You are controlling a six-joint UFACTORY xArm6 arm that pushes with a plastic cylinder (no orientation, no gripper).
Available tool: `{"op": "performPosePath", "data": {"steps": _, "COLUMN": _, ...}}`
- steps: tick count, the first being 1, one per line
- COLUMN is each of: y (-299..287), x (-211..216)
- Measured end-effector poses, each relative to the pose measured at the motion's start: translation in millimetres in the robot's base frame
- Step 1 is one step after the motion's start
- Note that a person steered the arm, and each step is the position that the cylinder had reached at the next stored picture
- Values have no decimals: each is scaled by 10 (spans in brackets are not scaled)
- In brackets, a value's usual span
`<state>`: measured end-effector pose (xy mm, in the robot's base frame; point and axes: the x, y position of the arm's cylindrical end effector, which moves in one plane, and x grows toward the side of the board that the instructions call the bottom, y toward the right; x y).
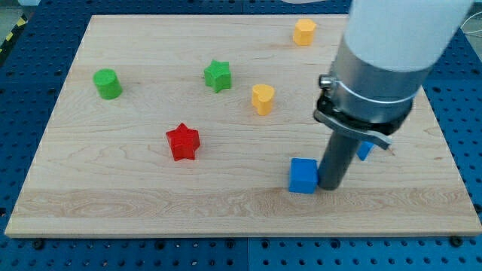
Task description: Slide the blue triangle towards the bottom right
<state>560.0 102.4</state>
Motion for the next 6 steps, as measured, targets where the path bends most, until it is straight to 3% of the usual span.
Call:
{"op": "performPosePath", "data": {"steps": 2, "y": -472, "x": -59}}
{"op": "performPosePath", "data": {"steps": 5, "y": 59, "x": -753}}
{"op": "performPosePath", "data": {"steps": 6, "y": 461, "x": -755}}
